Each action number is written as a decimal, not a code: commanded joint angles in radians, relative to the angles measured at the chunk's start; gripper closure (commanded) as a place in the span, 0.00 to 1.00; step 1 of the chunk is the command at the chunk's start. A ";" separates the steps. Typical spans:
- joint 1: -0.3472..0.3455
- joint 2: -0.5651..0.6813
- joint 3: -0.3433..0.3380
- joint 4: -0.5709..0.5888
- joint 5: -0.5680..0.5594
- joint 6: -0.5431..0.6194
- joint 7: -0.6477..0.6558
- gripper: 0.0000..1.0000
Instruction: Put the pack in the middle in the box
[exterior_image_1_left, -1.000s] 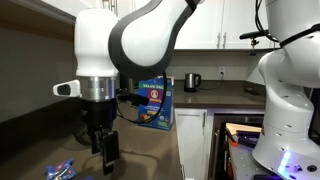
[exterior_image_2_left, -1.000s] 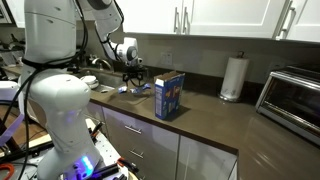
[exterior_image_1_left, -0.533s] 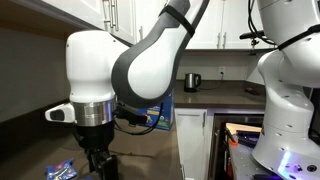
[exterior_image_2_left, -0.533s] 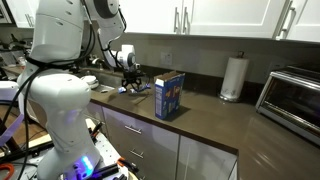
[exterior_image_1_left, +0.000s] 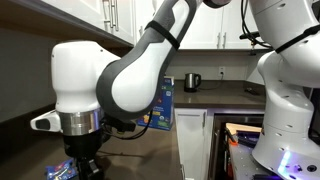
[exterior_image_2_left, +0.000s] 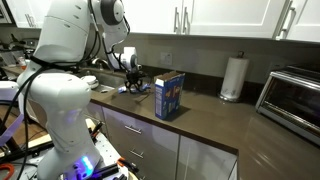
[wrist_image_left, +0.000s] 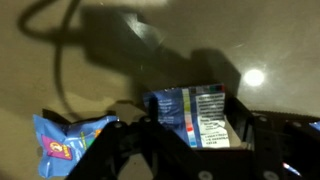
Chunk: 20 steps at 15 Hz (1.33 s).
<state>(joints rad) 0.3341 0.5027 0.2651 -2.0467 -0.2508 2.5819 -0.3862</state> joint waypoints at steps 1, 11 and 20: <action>0.016 0.021 -0.004 0.028 -0.034 -0.001 0.028 0.57; 0.046 -0.143 -0.007 -0.139 -0.048 -0.031 0.107 0.95; -0.016 -0.532 0.041 -0.421 0.115 -0.128 0.136 0.95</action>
<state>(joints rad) 0.3541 0.1505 0.2756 -2.3569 -0.2328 2.5094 -0.2270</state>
